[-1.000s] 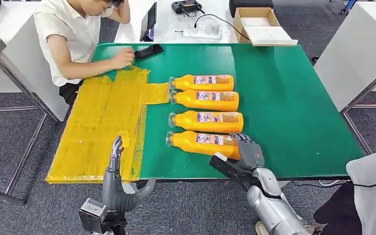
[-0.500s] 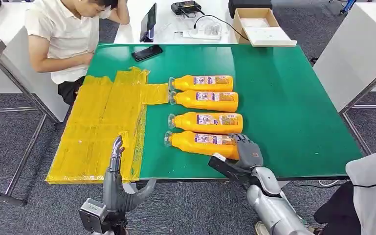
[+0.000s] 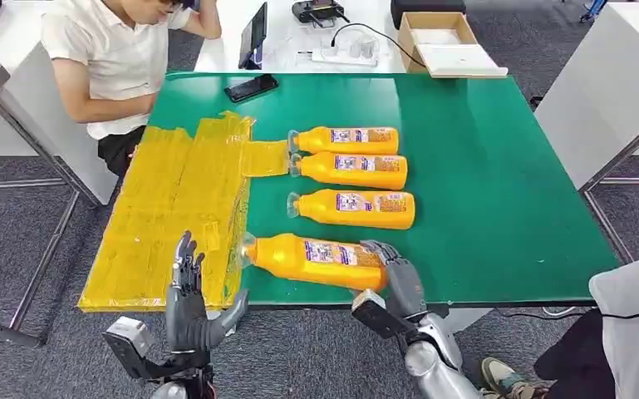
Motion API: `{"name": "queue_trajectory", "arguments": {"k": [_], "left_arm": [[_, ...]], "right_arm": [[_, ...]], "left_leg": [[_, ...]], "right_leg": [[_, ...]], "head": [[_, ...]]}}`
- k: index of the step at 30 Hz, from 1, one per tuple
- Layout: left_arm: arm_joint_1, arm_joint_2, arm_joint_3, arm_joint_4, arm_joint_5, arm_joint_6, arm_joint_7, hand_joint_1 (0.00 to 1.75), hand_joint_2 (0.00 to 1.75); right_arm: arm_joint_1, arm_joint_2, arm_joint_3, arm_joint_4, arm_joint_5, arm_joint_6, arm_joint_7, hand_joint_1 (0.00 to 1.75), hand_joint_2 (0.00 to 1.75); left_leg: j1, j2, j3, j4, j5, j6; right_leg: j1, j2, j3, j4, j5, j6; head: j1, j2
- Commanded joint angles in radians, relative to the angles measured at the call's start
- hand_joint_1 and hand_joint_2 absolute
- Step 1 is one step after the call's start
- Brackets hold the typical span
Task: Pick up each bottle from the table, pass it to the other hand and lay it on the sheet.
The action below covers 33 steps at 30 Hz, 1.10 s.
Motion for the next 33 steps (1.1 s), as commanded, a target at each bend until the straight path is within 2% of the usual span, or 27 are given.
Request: {"name": "queue_trajectory", "arguments": {"k": [1,7,14,17,21,27,33], "left_arm": [[-0.005,0.001,0.036,0.02,0.101,-0.056,0.059,0.0,1.75],[0.009,0.008,0.019,0.005,0.211,-0.146,0.091,0.0,1.75],[0.014,0.009,0.016,-0.007,0.223,-0.158,0.094,0.0,1.75],[0.017,0.023,-0.011,-0.019,0.246,-0.221,0.105,0.0,1.75],[-0.009,0.064,-0.083,0.026,0.227,-0.324,0.084,0.0,1.75],[-0.032,0.065,-0.099,0.032,0.234,-0.401,0.081,0.0,1.75],[-0.042,0.062,-0.095,0.051,0.264,-0.43,0.103,0.0,1.75]], "right_arm": [[0.038,0.026,-0.028,-0.109,-0.048,-0.039,-0.038,1.75,1.75],[0.066,0.063,-0.052,-0.191,-0.121,-0.086,-0.061,1.75,1.75],[0.068,0.066,-0.048,-0.198,-0.125,-0.085,-0.06,1.75,1.75],[0.07,0.075,-0.031,-0.197,-0.138,-0.069,-0.07,1.75,1.75],[0.067,0.112,0.066,-0.187,-0.155,0.003,-0.087,1.75,1.75],[0.022,0.147,0.208,-0.043,-0.138,0.046,-0.095,1.75,1.75],[0.012,0.16,0.24,-0.017,-0.138,0.055,-0.101,1.75,1.75]], "left_leg": [[0.0,0.002,0.003,0.0,-0.002,-0.001],[-0.001,0.002,0.001,0.0,-0.001,-0.001],[0.0,0.001,0.0,-0.001,-0.001,-0.001],[-0.001,0.001,0.0,0.0,-0.001,-0.001],[0.0,0.003,0.002,-0.001,-0.002,-0.002],[0.0,0.003,0.001,-0.002,-0.001,-0.001],[0.001,0.002,0.0,-0.001,-0.001,-0.001]], "right_leg": [[0.001,0.0,0.002,0.0,-0.002,-0.002],[0.0,0.0,0.0,0.0,-0.001,-0.002],[0.0,0.0,-0.001,0.0,-0.001,-0.001],[0.0,0.0,-0.001,0.0,-0.001,-0.001],[0.0,0.002,0.001,0.0,-0.002,-0.002],[0.0,0.002,0.0,-0.001,-0.001,-0.002],[0.001,0.001,-0.001,-0.001,-0.001,-0.001]], "head": [[0.0,0.0],[0.0,0.0],[0.0,0.0],[0.0,0.0],[0.0,0.0],[0.0,0.0],[0.0,0.0]]}}
